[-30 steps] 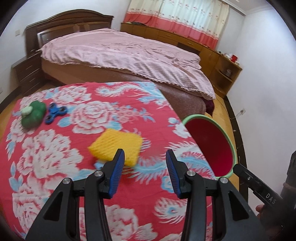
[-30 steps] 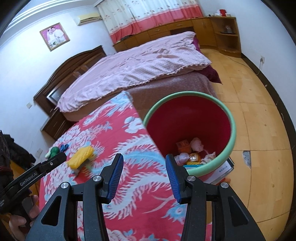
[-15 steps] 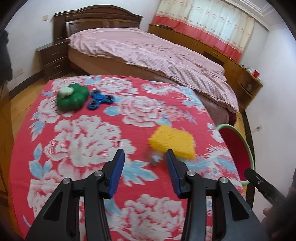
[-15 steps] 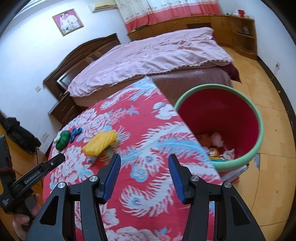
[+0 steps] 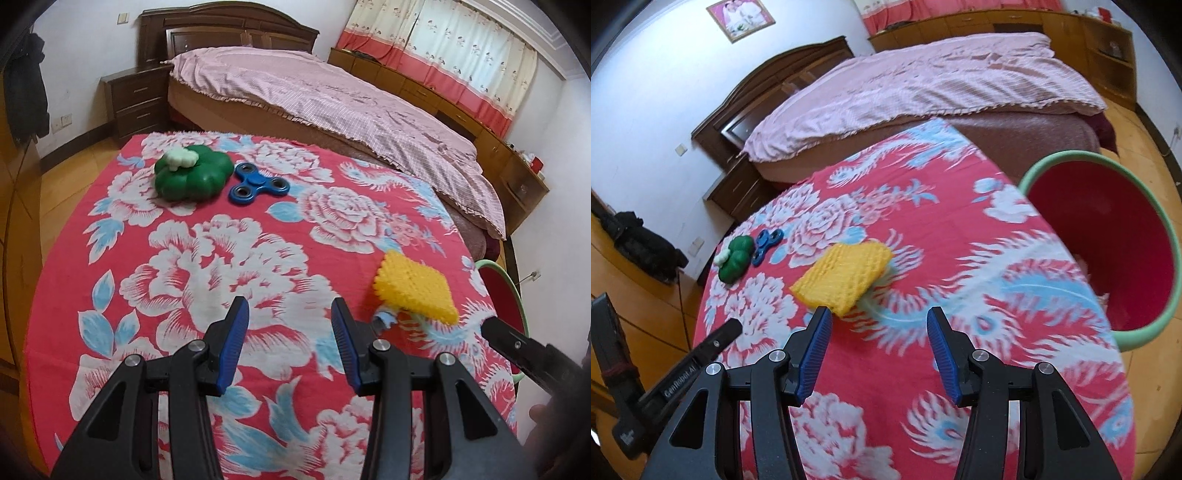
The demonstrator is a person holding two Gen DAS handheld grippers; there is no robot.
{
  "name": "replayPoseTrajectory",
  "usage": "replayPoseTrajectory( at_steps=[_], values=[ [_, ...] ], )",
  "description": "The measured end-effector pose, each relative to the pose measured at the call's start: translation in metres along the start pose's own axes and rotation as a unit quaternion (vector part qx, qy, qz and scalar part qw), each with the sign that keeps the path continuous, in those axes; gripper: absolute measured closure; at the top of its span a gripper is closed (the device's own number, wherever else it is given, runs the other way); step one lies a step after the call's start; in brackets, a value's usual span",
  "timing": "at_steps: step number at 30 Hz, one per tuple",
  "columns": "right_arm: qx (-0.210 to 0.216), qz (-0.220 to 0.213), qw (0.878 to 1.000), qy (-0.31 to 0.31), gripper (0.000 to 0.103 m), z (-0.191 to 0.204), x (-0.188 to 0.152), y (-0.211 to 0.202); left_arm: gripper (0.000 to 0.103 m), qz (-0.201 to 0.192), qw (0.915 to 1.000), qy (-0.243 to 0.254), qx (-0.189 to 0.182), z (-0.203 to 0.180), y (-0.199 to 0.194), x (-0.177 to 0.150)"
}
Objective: Collect trash
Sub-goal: 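Grasp the yellow foam net with the right gripper while the left reaches the blue toothbrush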
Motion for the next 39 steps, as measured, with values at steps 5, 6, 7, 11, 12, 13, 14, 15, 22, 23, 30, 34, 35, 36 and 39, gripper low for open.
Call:
replayPoseTrajectory(
  at_steps=[5,6,7,11,12,13,14,15,22,23,30,34,35,36,39],
  values=[
    [0.002,0.012,1.000,0.002,0.048,0.012,0.005,0.021,0.057,0.007,0.9999,-0.012,0.001,0.013,0.008,-0.003],
    [0.004,0.015,1.000,0.003,0.048,0.015,0.006,0.024,0.057,0.008,0.9999,-0.015,0.001,0.016,0.009,-0.003],
    [0.005,0.016,1.000,0.004,0.048,0.017,0.006,0.028,0.057,0.008,0.9998,-0.016,0.002,0.017,0.009,-0.003],
    [0.011,0.023,1.000,0.007,0.049,0.023,0.008,0.040,0.057,0.010,0.9997,-0.022,0.003,0.024,0.012,-0.004],
    [0.012,0.023,1.000,0.007,0.061,0.024,0.008,0.041,0.057,0.011,0.9997,-0.024,0.002,0.025,0.013,-0.004],
    [0.012,0.023,1.000,0.006,0.068,0.025,0.008,0.042,0.057,0.011,0.9996,-0.025,0.001,0.026,0.013,-0.005],
    [0.010,0.023,1.000,0.003,0.076,0.025,0.007,0.044,0.057,0.011,0.9996,-0.025,0.001,0.026,0.014,-0.005],
    [0.011,0.021,1.000,0.001,0.084,0.026,0.007,0.044,0.057,0.012,0.9996,-0.025,0.000,0.026,0.014,-0.005],
    [0.021,-0.009,1.000,-0.020,0.096,0.030,0.011,0.031,0.057,0.013,0.9997,-0.019,-0.008,0.019,0.015,-0.006],
    [0.022,-0.014,0.999,-0.022,0.096,0.031,0.012,0.028,0.057,0.013,0.9997,-0.018,-0.010,0.017,0.015,-0.005],
    [0.028,-0.057,0.998,-0.017,0.096,0.024,0.023,-0.002,0.057,0.014,0.9997,-0.004,-0.019,0.003,0.014,-0.005],
    [0.028,-0.076,0.997,-0.006,0.096,0.012,0.028,-0.020,0.057,0.018,0.9994,0.006,-0.030,-0.011,0.015,-0.004],
    [0.027,-0.079,0.997,-0.005,0.096,0.009,0.028,-0.022,0.057,0.019,0.9992,0.009,-0.034,-0.014,0.016,-0.003],
    [0.025,-0.081,0.996,-0.003,0.096,0.006,0.029,-0.025,0.057,0.019,0.9990,0.014,-0.039,-0.020,0.016,-0.002],
    [0.021,-0.087,0.996,0.006,0.096,-0.005,0.029,-0.033,0.057,0.022,0.9980,0.029,-0.051,-0.034,0.019,0.000]
  ],
)
Point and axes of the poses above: each gripper's, at about its wrist camera, not at the fingertips, and y roughly the way its jaws point, z to its left, x to its top, the point moved 7 cm from there along y, roughly the way its jaws point, and after that the axes turned 7 degrees about y, right-handed, at the moved point
